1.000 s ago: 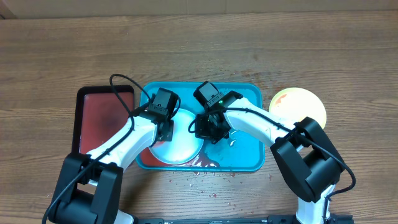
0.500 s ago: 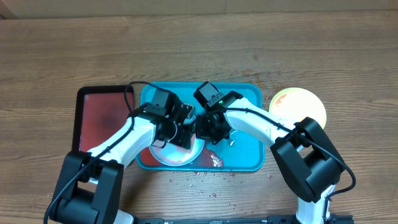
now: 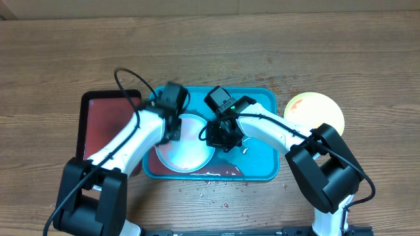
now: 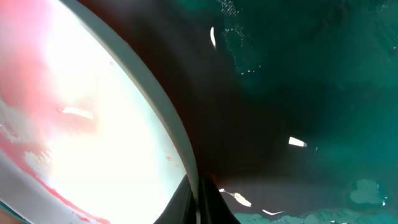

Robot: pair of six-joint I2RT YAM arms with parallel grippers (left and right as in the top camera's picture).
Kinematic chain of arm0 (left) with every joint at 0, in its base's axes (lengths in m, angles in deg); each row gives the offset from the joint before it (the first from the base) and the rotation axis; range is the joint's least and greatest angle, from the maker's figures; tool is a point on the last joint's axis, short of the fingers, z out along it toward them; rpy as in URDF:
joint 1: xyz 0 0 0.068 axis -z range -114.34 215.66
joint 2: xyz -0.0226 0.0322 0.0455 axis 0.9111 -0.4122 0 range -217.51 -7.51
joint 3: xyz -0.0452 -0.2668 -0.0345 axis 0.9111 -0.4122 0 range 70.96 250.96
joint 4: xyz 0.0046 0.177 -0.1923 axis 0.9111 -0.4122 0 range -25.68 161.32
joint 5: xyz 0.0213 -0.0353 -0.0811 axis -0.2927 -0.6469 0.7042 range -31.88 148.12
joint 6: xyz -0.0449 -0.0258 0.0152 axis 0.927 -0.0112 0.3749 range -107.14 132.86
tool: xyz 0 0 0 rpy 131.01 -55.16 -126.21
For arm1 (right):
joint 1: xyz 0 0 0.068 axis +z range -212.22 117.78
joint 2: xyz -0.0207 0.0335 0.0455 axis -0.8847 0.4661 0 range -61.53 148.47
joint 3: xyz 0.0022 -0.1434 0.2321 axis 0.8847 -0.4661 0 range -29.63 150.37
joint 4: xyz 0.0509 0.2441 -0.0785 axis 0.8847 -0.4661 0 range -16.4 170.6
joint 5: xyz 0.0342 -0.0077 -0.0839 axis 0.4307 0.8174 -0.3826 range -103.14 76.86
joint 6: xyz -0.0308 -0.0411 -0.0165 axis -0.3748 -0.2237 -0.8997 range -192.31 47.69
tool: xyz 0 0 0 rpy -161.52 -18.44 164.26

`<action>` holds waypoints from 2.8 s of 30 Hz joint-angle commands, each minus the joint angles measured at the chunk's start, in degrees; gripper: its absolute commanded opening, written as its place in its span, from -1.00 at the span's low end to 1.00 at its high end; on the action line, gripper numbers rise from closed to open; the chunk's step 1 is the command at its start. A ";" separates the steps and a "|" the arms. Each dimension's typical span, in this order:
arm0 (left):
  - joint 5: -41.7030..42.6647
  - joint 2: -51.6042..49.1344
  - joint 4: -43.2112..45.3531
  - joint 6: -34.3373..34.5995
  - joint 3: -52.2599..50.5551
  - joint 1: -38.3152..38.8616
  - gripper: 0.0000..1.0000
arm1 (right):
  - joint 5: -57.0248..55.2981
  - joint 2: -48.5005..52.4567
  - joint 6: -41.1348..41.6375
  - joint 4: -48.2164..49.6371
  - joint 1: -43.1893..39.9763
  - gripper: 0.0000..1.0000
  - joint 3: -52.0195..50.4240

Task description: Clean dirty plates on tray and stack at the side

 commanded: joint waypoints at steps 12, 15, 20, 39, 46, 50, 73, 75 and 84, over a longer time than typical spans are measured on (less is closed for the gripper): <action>13.64 0.50 -26.10 -4.96 44.28 -5.60 -0.91 | -25.73 -11.45 -3.45 -13.75 -0.17 -0.93 5.92; 13.68 0.28 -26.91 -4.92 43.67 -5.60 -0.92 | -33.55 -14.82 -3.48 -17.38 -0.20 -0.93 7.61; 15.04 -0.61 -26.99 -4.90 42.10 -5.60 -0.91 | -44.50 -17.66 -3.45 -24.22 -0.17 -0.93 11.39; 19.63 -8.92 -27.02 -4.85 40.17 -5.60 -0.91 | -77.40 -18.16 11.93 -46.03 13.86 -0.93 22.05; 19.69 -10.88 -27.02 -4.87 40.17 -5.60 -0.92 | -82.75 -18.18 19.98 -52.15 18.97 -0.93 22.08; 19.65 -10.88 -26.75 -4.83 40.17 -5.60 -0.92 | -86.16 -18.21 19.96 -52.13 20.68 -0.93 22.05; 19.63 -10.88 -26.64 -4.81 40.17 -5.60 -0.92 | -100.67 -18.78 19.78 -52.13 22.03 -0.93 22.05; 19.63 -10.88 -26.62 -4.81 40.17 -5.60 -0.91 | -97.31 -18.78 20.59 -52.04 21.90 -0.93 22.05; 19.61 -10.88 -26.03 -4.63 40.17 -5.60 -0.92 | -55.95 -18.69 11.96 -37.55 9.77 -0.92 16.46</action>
